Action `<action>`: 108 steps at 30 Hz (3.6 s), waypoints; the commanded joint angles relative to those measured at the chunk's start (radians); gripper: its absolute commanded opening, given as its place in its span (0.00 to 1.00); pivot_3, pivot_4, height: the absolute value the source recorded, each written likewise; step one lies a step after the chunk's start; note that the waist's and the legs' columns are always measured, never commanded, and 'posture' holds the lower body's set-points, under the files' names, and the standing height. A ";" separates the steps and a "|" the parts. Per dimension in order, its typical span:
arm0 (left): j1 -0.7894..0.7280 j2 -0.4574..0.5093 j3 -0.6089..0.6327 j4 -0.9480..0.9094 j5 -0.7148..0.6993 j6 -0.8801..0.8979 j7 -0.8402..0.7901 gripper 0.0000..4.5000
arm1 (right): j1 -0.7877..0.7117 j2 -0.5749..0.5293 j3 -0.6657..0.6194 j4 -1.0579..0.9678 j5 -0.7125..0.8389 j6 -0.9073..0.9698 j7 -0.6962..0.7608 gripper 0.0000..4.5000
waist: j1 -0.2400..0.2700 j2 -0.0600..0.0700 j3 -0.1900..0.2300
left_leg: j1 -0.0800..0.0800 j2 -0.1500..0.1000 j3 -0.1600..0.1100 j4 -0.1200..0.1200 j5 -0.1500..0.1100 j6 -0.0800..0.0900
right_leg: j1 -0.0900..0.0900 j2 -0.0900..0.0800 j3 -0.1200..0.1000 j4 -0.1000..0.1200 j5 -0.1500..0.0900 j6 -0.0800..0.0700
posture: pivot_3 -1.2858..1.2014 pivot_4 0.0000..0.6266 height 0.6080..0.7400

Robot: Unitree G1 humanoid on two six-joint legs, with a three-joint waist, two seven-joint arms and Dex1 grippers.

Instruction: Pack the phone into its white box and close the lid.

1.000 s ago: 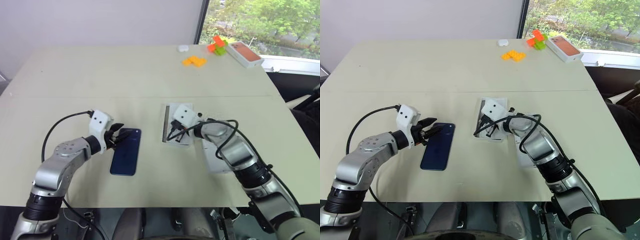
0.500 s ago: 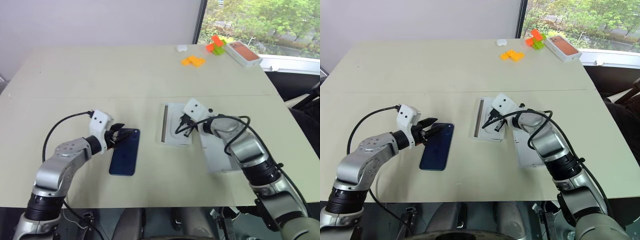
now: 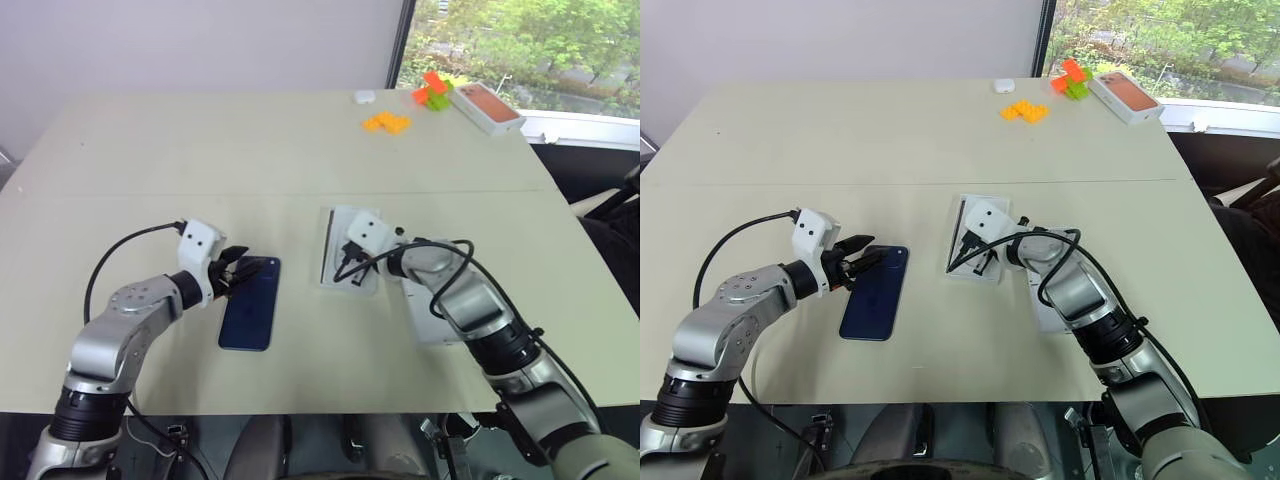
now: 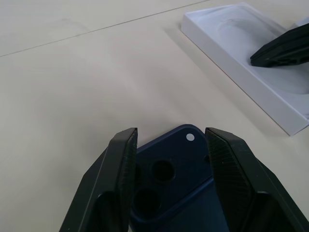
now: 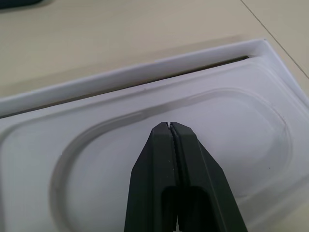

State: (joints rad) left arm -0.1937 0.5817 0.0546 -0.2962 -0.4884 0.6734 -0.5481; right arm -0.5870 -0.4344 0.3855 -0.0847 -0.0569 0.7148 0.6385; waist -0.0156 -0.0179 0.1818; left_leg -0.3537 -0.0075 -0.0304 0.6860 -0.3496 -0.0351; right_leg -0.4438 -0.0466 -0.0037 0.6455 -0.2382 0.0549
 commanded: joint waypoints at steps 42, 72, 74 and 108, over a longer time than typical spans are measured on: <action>0.018 0.012 0.117 -0.029 0.001 -0.008 -0.010 0.53 | 0.059 -0.120 -0.094 -0.215 0.044 -0.019 0.073 0.01 | 0.002 0.000 0.000 | 0.000 0.000 0.000 0.000 0.000 0.000 | 0.000 0.000 0.000 0.000 0.000 0.000 | 0.52 0.24 1.00; 0.144 0.065 0.526 0.000 -0.603 0.678 0.125 0.99 | 0.084 -0.021 0.147 -0.323 0.086 -0.035 0.112 0.00 | -0.002 -0.002 -0.001 | 0.003 0.000 -0.002 0.001 0.001 -0.001 | 0.001 0.000 -0.001 0.002 0.001 -0.001 | 0.52 0.24 1.00; 0.123 0.084 0.482 0.006 -0.598 0.751 0.155 0.99 | 0.070 -0.018 0.178 -0.294 0.056 -0.067 0.114 0.00 | -0.003 -0.002 -0.001 | 0.003 0.000 -0.002 0.000 0.001 -0.001 | 0.001 0.000 -0.001 0.002 0.001 -0.001 | 0.52 0.24 1.00; 0.015 0.291 0.007 0.302 -1.477 0.721 0.730 0.99 | 0.000 0.178 0.264 0.040 -0.079 -0.342 0.166 0.00 | -0.001 0.000 -0.003 | 0.016 -0.002 -0.003 -0.002 0.002 -0.004 | 0.014 -0.002 0.000 0.001 0.001 -0.002 | 0.52 0.24 1.00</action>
State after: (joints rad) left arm -0.2084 0.8699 0.1554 0.0260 -1.9253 1.4001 0.1529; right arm -0.5699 -0.2840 0.6557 -0.0295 -0.1396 0.4020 0.7959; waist -0.0167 -0.0178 0.1790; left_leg -0.3376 -0.0096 -0.0332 0.6839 -0.3474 -0.0390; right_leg -0.4302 -0.0492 -0.0034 0.6465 -0.2375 0.0530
